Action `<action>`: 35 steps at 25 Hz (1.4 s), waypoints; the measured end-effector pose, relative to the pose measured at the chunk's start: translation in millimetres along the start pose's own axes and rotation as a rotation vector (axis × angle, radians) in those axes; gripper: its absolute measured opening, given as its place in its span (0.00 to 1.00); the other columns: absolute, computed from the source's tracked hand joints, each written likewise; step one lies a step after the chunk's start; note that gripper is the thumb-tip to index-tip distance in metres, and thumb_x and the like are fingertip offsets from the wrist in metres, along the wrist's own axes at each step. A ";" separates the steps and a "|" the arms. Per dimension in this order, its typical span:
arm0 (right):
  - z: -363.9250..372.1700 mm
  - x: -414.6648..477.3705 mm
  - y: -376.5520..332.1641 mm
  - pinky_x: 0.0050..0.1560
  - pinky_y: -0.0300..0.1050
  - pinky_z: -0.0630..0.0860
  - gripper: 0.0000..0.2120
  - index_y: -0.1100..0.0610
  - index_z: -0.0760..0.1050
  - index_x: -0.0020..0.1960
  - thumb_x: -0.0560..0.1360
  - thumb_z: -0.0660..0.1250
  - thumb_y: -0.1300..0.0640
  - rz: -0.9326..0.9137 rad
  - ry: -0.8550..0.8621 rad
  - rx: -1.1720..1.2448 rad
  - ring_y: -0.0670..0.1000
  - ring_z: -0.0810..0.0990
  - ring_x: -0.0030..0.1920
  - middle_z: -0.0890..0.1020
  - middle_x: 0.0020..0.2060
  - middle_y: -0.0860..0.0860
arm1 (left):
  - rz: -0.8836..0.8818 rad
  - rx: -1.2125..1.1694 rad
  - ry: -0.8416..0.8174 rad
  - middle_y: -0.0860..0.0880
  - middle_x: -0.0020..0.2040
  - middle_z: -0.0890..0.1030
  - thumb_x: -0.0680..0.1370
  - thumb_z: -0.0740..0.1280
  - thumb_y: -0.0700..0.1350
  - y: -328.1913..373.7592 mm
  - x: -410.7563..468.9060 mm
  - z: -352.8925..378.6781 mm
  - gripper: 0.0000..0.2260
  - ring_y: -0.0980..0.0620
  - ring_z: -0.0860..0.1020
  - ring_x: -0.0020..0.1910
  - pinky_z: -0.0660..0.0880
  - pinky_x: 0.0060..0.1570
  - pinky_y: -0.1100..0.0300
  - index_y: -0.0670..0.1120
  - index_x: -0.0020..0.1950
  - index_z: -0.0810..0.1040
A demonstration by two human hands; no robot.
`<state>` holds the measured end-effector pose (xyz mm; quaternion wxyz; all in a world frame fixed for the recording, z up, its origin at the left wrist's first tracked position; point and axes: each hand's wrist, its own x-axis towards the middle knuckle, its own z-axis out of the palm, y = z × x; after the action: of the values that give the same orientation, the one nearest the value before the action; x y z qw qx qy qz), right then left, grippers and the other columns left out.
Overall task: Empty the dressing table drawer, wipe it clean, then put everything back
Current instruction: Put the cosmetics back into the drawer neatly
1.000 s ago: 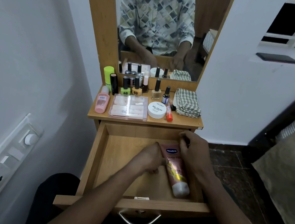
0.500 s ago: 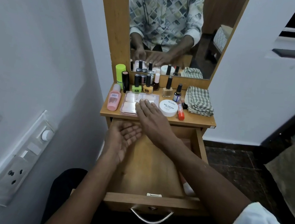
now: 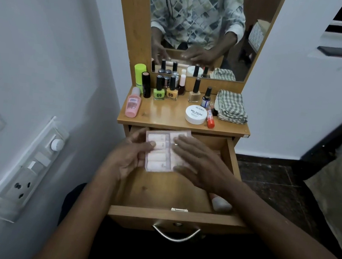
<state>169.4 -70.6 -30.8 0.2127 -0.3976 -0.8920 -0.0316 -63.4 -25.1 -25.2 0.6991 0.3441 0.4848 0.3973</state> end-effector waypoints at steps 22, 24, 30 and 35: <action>21.2 -7.3 -2.2 0.61 0.43 0.72 0.24 0.52 0.72 0.69 0.74 0.72 0.56 0.454 -0.569 0.290 0.51 0.72 0.64 0.71 0.66 0.50 | -0.002 1.316 0.023 0.52 0.53 0.77 0.72 0.73 0.34 -37.7 2.6 13.2 0.14 0.53 0.76 0.52 0.74 0.48 0.62 0.47 0.55 0.83; 19.4 -3.2 -5.1 0.60 0.45 0.72 0.24 0.52 0.73 0.67 0.73 0.73 0.54 0.554 -0.551 0.236 0.52 0.71 0.64 0.71 0.65 0.50 | 0.225 1.396 0.143 0.48 0.55 0.79 0.74 0.68 0.35 -39.5 6.1 11.3 0.10 0.51 0.77 0.53 0.75 0.53 0.60 0.48 0.47 0.85; 23.6 8.6 -34.6 0.43 0.42 0.82 0.10 0.57 0.77 0.57 0.76 0.70 0.61 0.639 -0.524 0.659 0.47 0.85 0.40 0.85 0.44 0.52 | 0.262 1.370 -0.086 0.48 0.55 0.82 0.76 0.62 0.30 -27.7 13.5 3.4 0.16 0.51 0.79 0.55 0.75 0.56 0.62 0.45 0.55 0.84; 31.9 9.5 -24.3 0.51 0.48 0.80 0.10 0.58 0.75 0.57 0.77 0.67 0.58 0.830 -0.423 0.189 0.53 0.80 0.48 0.81 0.51 0.54 | 0.200 1.450 -0.211 0.50 0.55 0.83 0.76 0.64 0.30 -31.2 15.5 2.3 0.16 0.52 0.80 0.55 0.76 0.56 0.61 0.47 0.52 0.86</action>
<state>134.9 -73.3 -53.1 0.0563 -0.6971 -0.6804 0.2189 -51.0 -25.5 -57.9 0.2994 0.7985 0.5223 0.0037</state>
